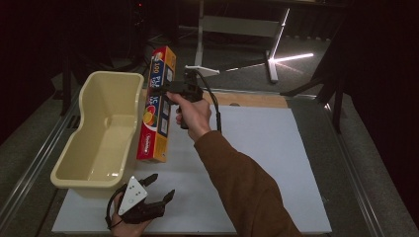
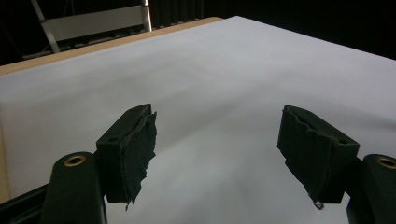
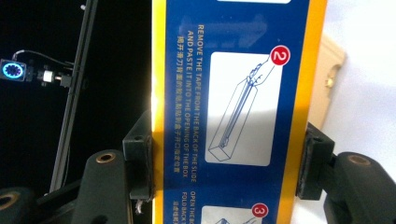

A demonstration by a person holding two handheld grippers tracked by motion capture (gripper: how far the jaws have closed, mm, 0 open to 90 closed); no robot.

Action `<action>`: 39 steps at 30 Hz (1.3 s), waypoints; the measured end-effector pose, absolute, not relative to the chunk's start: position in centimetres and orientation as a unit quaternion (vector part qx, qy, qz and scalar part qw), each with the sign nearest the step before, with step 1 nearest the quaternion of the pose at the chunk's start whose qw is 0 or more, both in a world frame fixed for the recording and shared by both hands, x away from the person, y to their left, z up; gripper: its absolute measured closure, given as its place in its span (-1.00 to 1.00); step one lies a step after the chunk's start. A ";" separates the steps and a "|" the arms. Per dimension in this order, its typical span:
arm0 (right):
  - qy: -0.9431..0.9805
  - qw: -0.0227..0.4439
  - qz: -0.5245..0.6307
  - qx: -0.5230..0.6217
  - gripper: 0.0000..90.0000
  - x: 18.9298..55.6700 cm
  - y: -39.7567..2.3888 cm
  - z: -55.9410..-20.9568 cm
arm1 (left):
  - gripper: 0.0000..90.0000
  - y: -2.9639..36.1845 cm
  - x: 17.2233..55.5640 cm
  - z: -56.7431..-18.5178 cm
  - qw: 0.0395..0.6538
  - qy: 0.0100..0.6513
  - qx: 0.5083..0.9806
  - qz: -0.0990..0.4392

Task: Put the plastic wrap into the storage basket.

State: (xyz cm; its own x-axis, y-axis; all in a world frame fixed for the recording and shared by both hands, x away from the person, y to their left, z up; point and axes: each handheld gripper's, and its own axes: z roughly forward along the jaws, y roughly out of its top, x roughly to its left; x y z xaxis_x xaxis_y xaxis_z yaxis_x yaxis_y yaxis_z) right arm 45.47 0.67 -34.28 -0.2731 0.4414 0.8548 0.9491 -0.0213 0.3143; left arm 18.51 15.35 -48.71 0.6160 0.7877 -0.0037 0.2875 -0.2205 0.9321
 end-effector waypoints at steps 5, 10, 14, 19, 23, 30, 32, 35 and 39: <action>-0.639 0.285 -0.479 -0.530 -0.14 44.8 2.2 -34.3 | -0.39 15.4 18.4 -48.6 0.509 0.361 0.741 0.248; -0.637 0.287 -0.483 -0.528 -0.14 44.5 3.7 -34.5 | -0.39 15.4 18.3 -48.6 0.509 0.360 0.740 0.250; -0.636 0.287 -0.480 -0.532 -0.14 44.6 4.8 -34.9 | -0.39 15.5 18.3 -48.5 0.511 0.359 0.739 0.252; -0.641 0.296 -0.476 -0.524 -0.14 44.4 6.5 -35.4 | -0.38 15.6 18.3 -48.5 0.514 0.361 0.736 0.251; -0.649 0.296 -0.471 -0.519 -0.14 44.1 7.9 -35.8 | -0.38 15.7 18.2 -48.4 0.518 0.359 0.735 0.251; -0.648 0.306 -0.466 -0.519 -0.14 43.8 8.9 -36.6 | -0.38 15.9 18.1 -48.3 0.522 0.359 0.732 0.253; -0.646 0.305 -0.468 -0.520 -0.14 43.8 9.1 -36.7 | -0.38 15.9 18.0 -48.3 0.521 0.358 0.732 0.254; -0.638 0.311 -0.469 -0.525 -0.14 43.7 9.5 -37.0 | -0.38 15.8 18.0 -48.3 0.519 0.355 0.734 0.257; -0.641 0.316 -0.463 -0.525 -0.14 43.5 10.1 -37.6 | -0.38 15.8 18.0 -48.3 0.520 0.355 0.733 0.257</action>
State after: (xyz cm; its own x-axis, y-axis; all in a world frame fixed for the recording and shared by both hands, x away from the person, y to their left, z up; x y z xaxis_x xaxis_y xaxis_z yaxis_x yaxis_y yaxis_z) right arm 43.52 10.07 -37.58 -0.2502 0.3804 0.8903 0.9648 0.0209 0.2622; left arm 17.99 15.79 -48.30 0.6162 0.7876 0.0078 0.2525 -0.2069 0.9452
